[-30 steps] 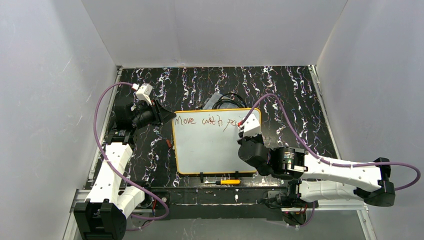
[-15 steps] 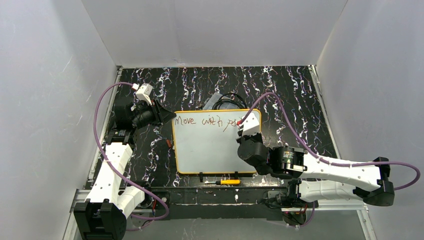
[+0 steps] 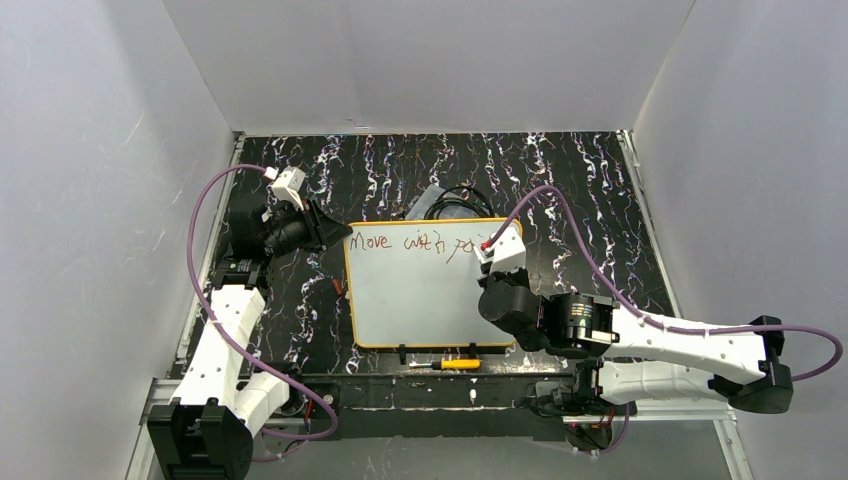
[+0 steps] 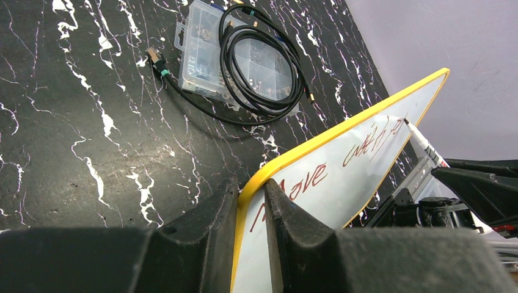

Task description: Write a sentence on the whiteboard

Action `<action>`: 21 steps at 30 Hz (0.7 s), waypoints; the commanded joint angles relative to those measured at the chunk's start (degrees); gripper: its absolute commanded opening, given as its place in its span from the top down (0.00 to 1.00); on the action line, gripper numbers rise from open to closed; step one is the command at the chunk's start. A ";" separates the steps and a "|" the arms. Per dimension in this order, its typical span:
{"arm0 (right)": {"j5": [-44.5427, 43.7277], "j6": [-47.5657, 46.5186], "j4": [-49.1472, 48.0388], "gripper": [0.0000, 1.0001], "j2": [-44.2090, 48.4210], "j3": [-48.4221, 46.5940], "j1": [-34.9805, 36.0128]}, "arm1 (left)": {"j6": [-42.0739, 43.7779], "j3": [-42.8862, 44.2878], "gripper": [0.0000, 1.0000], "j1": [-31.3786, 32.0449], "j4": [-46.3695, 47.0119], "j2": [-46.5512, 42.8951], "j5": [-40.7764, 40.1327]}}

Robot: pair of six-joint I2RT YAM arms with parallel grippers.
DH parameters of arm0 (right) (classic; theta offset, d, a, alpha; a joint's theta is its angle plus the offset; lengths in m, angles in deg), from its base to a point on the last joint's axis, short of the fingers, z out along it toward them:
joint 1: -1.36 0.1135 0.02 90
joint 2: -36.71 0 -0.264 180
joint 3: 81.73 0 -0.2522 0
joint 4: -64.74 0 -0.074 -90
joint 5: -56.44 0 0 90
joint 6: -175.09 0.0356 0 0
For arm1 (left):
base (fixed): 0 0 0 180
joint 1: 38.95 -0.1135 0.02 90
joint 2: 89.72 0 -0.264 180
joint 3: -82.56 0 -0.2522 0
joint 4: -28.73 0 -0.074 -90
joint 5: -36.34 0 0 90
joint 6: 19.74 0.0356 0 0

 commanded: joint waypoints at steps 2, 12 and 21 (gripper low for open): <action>0.01 2.89 3.02 0.99 1.01 -0.02 -0.16 | 0.33 0.87 0.81 0.17 -1.52 -0.64 1.13; 1.82 3.37 3.70 0.99 0.82 0.18 -0.19 | 0.26 0.91 0.81 0.14 -1.43 -0.86 1.28; 1.75 5.75 6.35 0.99 1.78 0.21 -0.18 | 0.52 0.91 0.81 0.17 -1.70 -1.29 0.89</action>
